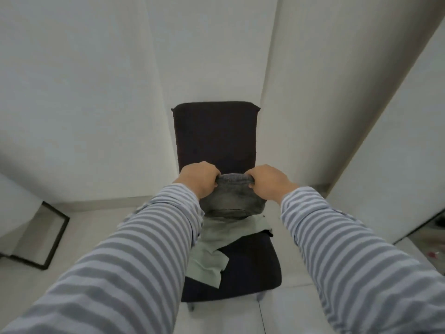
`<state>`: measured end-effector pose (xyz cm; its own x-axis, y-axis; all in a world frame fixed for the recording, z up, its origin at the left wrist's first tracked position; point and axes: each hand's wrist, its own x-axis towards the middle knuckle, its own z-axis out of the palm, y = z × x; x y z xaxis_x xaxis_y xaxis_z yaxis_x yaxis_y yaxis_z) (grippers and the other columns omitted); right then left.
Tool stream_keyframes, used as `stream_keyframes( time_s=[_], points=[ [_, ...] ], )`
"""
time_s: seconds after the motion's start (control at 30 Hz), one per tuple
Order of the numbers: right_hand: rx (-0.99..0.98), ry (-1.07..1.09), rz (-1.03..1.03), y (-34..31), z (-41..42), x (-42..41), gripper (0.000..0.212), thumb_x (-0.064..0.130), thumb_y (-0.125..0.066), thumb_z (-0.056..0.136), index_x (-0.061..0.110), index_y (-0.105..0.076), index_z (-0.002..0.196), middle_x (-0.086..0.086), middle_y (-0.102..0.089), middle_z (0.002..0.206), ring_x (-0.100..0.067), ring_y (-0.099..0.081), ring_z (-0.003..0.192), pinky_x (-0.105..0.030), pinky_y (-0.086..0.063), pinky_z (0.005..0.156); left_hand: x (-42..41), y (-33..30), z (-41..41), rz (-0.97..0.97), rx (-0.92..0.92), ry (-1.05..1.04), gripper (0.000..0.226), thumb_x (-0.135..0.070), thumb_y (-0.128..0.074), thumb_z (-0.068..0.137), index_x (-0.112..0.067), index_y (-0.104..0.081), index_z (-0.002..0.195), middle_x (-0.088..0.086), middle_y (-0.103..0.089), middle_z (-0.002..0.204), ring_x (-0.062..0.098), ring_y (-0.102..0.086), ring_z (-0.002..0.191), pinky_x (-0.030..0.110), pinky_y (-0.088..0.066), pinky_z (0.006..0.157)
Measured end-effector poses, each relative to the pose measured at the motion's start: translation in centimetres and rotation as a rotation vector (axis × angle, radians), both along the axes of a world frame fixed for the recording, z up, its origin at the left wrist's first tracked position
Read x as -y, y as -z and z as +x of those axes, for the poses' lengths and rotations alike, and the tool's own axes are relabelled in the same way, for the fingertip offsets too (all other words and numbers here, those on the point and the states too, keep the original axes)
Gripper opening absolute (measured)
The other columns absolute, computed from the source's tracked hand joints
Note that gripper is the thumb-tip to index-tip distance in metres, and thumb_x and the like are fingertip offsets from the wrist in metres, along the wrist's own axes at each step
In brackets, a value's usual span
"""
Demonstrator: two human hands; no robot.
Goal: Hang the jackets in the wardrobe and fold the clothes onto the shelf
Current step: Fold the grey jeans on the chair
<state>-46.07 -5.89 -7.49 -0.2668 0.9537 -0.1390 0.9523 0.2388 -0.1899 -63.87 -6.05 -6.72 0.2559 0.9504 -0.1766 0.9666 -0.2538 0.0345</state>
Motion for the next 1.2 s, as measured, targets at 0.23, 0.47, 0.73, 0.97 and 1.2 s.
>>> stream_keyframes(
  time_s=[0.23, 0.47, 0.73, 0.97, 1.2],
  points=[
    [0.081, -0.049, -0.347, 10.2, 0.9, 8.9, 0.031, 0.008, -0.045, 0.095, 0.014, -0.061, 0.12, -0.008, -0.061, 0.113, -0.03, -0.056, 0.114, -0.033, -0.045, 0.087, 9.3, 10.5, 1.3, -0.302, -0.06, 0.016, 0.027, -0.025, -0.051, 0.095, -0.018, -0.062, 0.118, 0.006, -0.062, 0.12, 0.027, -0.058, 0.111, 0.037, -0.047, 0.092],
    [0.058, -0.021, -0.398, 16.0, 1.7, 16.6, 0.044, 0.006, -0.04, 0.096, 0.023, -0.053, 0.134, -0.009, -0.059, 0.127, -0.029, -0.057, 0.114, -0.034, -0.045, 0.08, 16.3, 16.1, 2.4, -0.331, -0.081, -0.012, 0.027, -0.015, -0.045, 0.095, -0.022, -0.063, 0.113, 0.007, -0.062, 0.119, 0.029, -0.059, 0.109, 0.039, -0.05, 0.091],
    [-0.013, 0.003, -0.423, 18.0, 2.2, 17.4, 0.051, 0.001, -0.042, 0.092, 0.027, -0.051, 0.135, -0.008, -0.061, 0.125, -0.03, -0.06, 0.111, -0.034, -0.047, 0.079, 17.5, 18.3, 2.1, -0.307, -0.071, -0.013, 0.026, -0.015, -0.045, 0.094, -0.024, -0.062, 0.112, 0.005, -0.062, 0.117, 0.028, -0.06, 0.107, 0.039, -0.051, 0.088],
    [0.024, 0.029, -0.187, 18.1, 1.5, 6.5, 0.043, 0.012, -0.04, 0.096, 0.032, -0.049, 0.133, -0.007, -0.063, 0.12, -0.029, -0.059, 0.109, -0.04, -0.044, 0.094, 5.6, 18.4, 0.5, -0.075, -0.078, 0.02, 0.027, -0.031, -0.045, 0.096, -0.037, -0.058, 0.119, -0.005, -0.066, 0.117, 0.019, -0.058, 0.113, 0.038, -0.028, 0.106],
    [0.155, 0.144, -0.105, 23.8, 0.7, -6.2, 0.043, 0.018, -0.032, 0.097, 0.036, -0.049, 0.131, -0.001, -0.061, 0.127, -0.019, -0.038, 0.136, -0.05, 0.002, 0.118, -6.8, 23.8, 0.4, 0.026, -0.031, -0.084, 0.033, -0.025, -0.036, 0.097, -0.035, -0.062, 0.116, -0.006, -0.064, 0.115, 0.014, -0.055, 0.116, 0.044, -0.008, 0.116]
  ],
)
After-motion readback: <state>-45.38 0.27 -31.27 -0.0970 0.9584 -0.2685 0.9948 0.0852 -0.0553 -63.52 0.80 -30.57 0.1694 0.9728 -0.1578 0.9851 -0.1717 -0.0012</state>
